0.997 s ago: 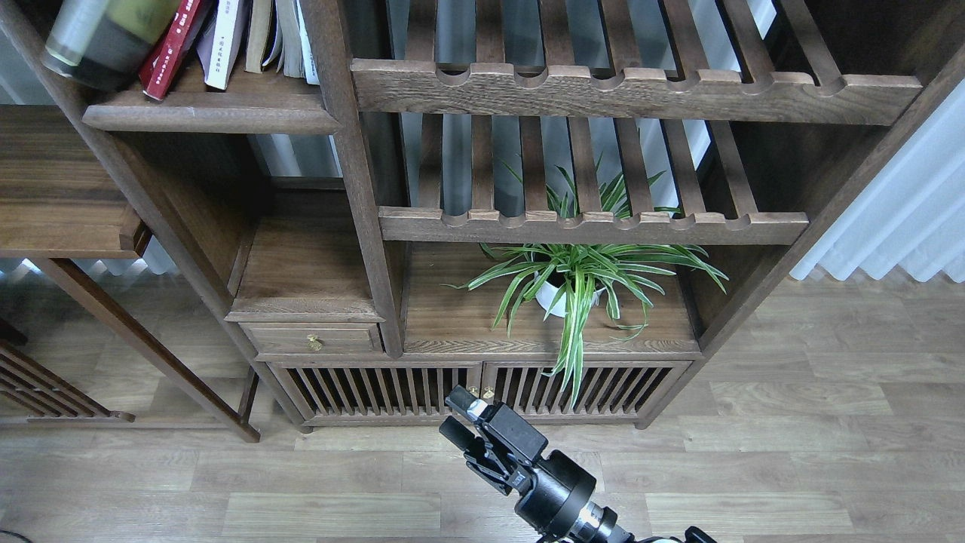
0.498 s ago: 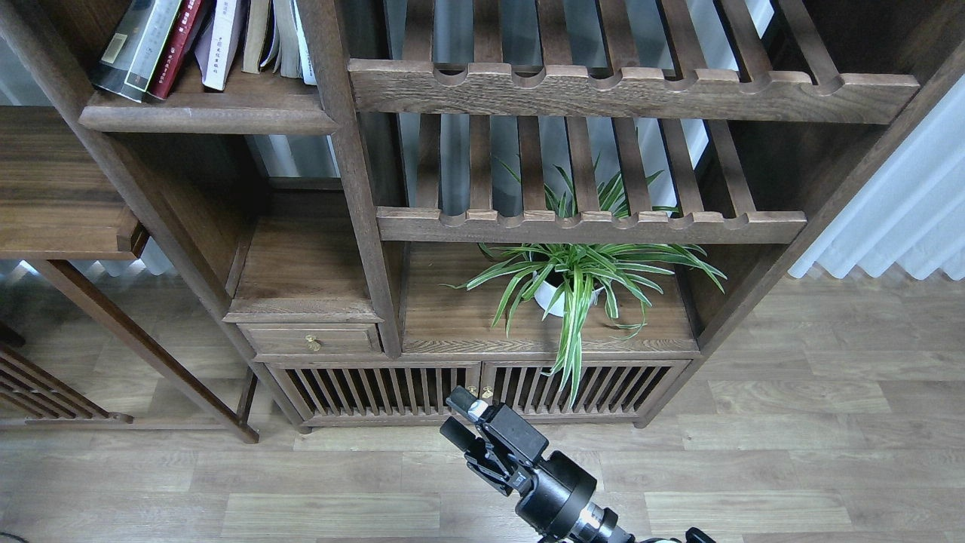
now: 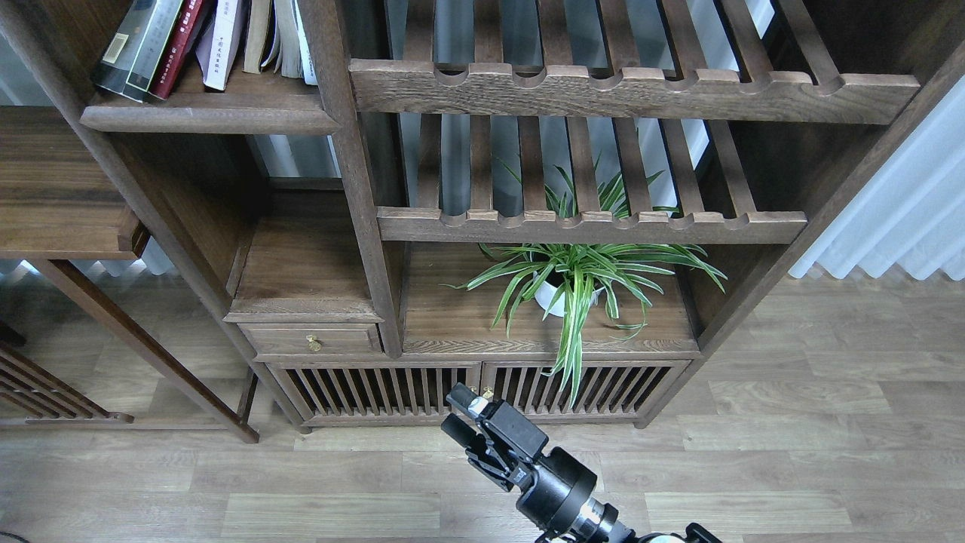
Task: Organize books on shelf
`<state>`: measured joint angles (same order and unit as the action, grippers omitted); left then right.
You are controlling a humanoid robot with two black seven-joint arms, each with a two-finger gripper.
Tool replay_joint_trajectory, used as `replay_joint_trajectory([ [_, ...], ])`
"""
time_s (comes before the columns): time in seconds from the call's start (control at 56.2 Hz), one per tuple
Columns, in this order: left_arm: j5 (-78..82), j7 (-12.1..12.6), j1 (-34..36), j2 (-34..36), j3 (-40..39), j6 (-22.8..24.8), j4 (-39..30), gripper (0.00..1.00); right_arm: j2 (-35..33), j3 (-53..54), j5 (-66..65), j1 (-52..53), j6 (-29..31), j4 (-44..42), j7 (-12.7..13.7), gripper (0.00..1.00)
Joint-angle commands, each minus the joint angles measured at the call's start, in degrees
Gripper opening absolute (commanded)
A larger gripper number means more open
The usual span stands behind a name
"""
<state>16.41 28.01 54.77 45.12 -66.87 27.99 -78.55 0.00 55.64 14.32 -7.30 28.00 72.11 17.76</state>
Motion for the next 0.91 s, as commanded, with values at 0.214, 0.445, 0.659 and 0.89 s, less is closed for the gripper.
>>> replay_joint_trajectory([
  [0.214, 0.03, -0.01, -5.38, -9.69, -1.69, 0.01, -0.64, 0.99, 0.0, 1.31, 0.01, 0.36, 0.0, -0.3, -0.01, 0.99],
  [0.445, 0.73, -0.01, -12.15, -15.67, -1.6, 0.01, -0.73, 0.99, 0.0, 1.49, 0.09, 0.45, 0.0, -1.0, -0.01, 0.99],
  [0.659, 1.43, -0.01, -16.8, -20.94, -2.74, 0.01, -0.73, 0.99, 0.0, 2.81, 0.18, 0.98, 0.0, -1.62, -0.01, 0.99],
  [0.89, 1.35, -0.01, -31.55, -32.97, -5.29, 0.01, -0.64, 0.99, 0.0, 4.74, 0.18, 1.77, 0.0, -3.29, -0.01, 0.99],
])
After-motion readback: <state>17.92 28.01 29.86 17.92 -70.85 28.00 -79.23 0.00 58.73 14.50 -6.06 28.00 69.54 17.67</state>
